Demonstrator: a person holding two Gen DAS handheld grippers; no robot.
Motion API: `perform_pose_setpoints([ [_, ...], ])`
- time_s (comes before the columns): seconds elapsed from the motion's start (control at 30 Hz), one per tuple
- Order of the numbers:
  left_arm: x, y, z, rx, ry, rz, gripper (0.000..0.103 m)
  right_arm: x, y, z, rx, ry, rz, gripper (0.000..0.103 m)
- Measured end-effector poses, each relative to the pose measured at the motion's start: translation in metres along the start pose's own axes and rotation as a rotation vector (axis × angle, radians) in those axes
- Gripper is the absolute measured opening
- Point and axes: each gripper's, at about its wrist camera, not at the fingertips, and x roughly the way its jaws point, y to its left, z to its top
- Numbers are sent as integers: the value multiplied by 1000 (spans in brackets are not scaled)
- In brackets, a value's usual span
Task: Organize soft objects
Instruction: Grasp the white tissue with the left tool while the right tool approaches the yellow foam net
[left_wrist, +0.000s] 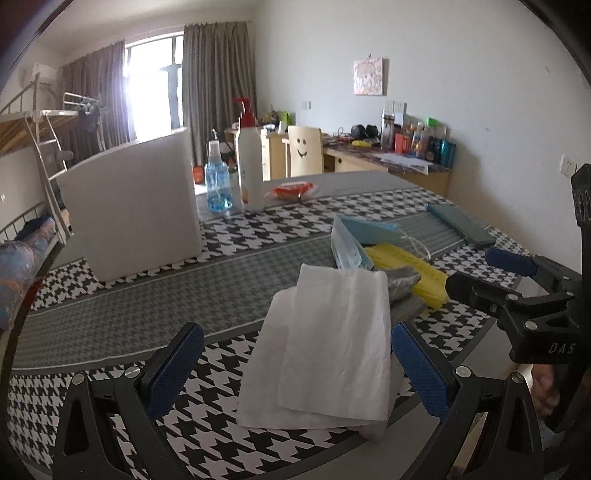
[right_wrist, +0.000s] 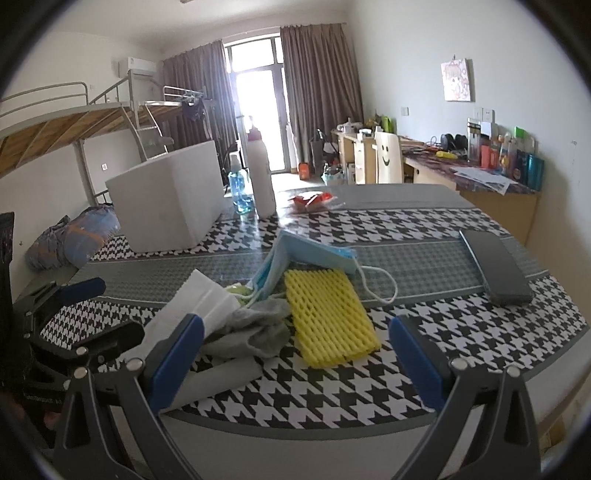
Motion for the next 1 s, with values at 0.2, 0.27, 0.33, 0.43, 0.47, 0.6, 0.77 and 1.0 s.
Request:
perform_pose_setpoints([
  [0.2, 12, 2, -4, -6, 53, -1, 101, 11, -4, -1, 13, 28, -8, 102],
  [0.27, 14, 2, -5, -4, 65, -6, 98, 12, -6, -1, 17, 35, -8, 102],
  [0.33, 15, 3, -6, 0, 74, -7, 97, 15, -7, -1, 16, 40, -11, 102],
  [0.43, 20, 4, -8, 6, 97, -2, 91, 17, -9, -1, 17, 44, -11, 102],
  [0.47, 22, 4, -9, 4, 109, -6, 85, 18, -9, -1, 18, 45, -13, 102],
  [0.6, 31, 3, -14, 7, 152, -24, 73, 21, -11, -2, 23, 54, -17, 102],
  [0.77, 35, 3, -21, 10, 193, -32, 50, 23, -14, -3, 31, 60, -23, 102],
  [1.0, 32, 7, -25, 2, 200, -48, 15, 25, -17, -5, 33, 70, -31, 102],
])
